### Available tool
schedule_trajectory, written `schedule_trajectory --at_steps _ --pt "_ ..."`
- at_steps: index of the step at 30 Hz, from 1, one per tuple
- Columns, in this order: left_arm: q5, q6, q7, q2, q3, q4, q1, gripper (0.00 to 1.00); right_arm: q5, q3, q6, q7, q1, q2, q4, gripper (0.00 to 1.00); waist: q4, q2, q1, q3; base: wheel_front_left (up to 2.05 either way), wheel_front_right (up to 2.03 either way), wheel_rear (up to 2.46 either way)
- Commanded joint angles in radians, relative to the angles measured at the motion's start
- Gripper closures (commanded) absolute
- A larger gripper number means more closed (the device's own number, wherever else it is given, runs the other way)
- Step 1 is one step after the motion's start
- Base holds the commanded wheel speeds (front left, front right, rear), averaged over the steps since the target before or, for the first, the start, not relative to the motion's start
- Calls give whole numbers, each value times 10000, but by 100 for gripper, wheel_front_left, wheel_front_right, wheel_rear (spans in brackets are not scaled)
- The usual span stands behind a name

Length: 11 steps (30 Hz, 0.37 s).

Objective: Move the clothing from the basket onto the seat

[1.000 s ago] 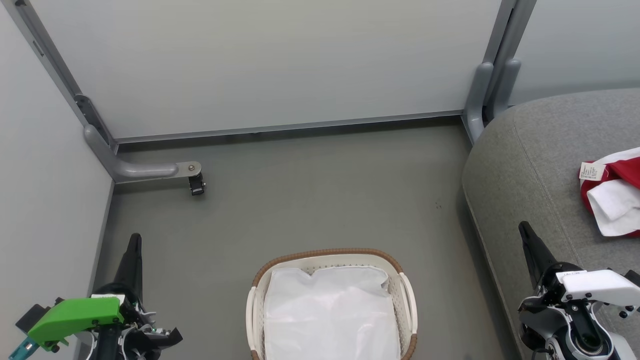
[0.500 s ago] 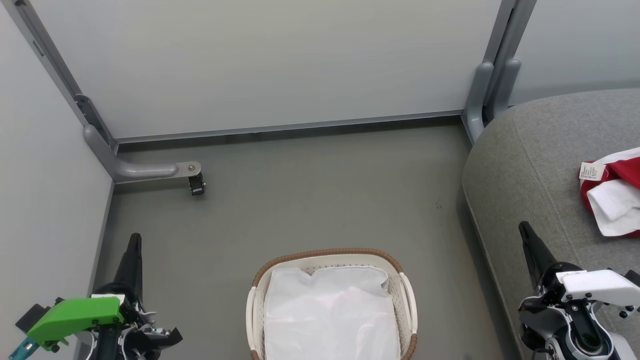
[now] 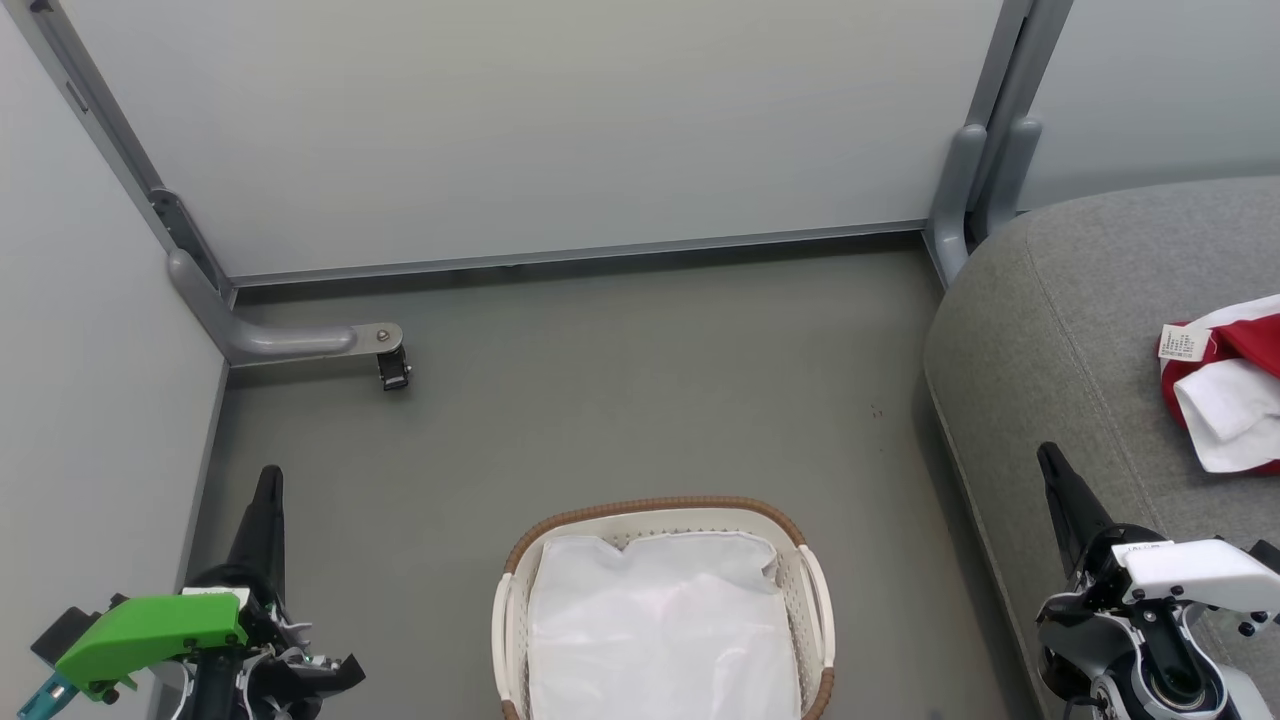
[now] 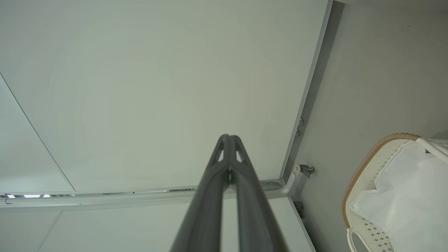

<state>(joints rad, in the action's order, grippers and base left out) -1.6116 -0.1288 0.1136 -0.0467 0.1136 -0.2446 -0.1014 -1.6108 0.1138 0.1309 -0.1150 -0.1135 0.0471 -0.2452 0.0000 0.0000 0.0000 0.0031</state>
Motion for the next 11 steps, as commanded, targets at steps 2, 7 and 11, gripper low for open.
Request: schedule_trajectory --at_steps 2,7,11 --pt "-27 -36 42 -66 23 15 -130 100 -42 19 -3 -18 105 59 32 100 0 0 0 0 0 0 0" --pt "-27 -36 42 -66 23 15 -128 100 -42 18 -3 -18 105 59 32 100 0 0 0 0 0 0 0" --pt "-27 -36 42 -66 23 15 -128 100 -42 18 -3 -18 105 59 32 100 0 0 0 0 0 0 0"
